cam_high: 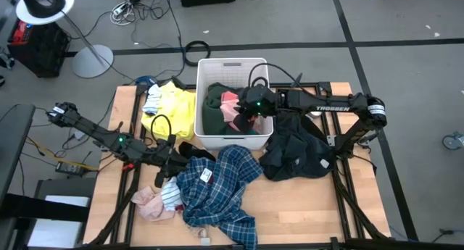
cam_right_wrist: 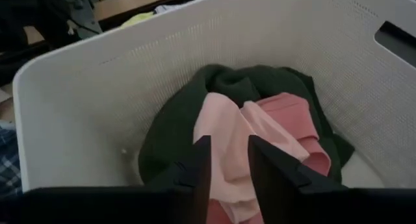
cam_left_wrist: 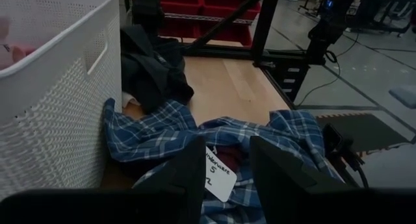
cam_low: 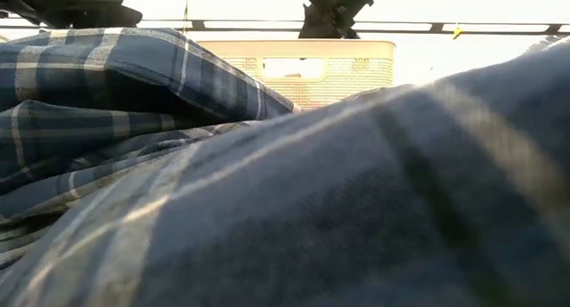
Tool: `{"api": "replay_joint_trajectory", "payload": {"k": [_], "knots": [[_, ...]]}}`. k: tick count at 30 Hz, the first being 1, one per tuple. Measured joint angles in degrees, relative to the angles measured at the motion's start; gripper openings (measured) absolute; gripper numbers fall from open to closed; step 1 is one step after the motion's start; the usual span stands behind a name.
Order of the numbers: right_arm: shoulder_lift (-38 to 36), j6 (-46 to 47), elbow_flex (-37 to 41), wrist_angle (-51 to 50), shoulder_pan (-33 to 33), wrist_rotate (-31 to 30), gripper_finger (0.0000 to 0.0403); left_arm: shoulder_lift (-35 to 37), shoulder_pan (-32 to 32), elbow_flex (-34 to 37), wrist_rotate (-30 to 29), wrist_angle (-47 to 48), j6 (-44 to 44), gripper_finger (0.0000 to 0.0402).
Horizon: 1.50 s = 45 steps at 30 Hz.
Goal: Sort clothes
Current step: Put the yellow shirt into the laundry bin
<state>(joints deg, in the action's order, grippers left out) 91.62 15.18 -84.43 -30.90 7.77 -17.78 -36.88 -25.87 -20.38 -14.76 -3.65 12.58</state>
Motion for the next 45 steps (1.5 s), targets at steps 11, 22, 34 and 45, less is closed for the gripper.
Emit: {"api": "replay_joint_trajectory", "payload": {"k": [11, 22, 34, 45], "knots": [[-2.8, 0.8, 0.0, -7.4, -4.8, 1.1, 0.0129, 0.0, -0.1, -2.2, -0.6, -1.3, 3.1, 0.0124], [-11.2, 13.6, 0.0, -22.2, -14.0, -3.4, 0.0127, 0.0, 0.3, -16.1, -27.2, 33.0, 9.2, 0.0124], [-13.9, 23.5, 0.0, -26.0, -28.0, -13.2, 0.0126, 2.3, 18.4, -16.7, -22.4, 46.4, 14.0, 0.0117], [-11.0, 32.9, 1.7, -28.2, -35.4, -14.9, 0.0126, 2.3, 38.6, -6.4, -5.8, 33.1, 4.3, 0.0080]]}}
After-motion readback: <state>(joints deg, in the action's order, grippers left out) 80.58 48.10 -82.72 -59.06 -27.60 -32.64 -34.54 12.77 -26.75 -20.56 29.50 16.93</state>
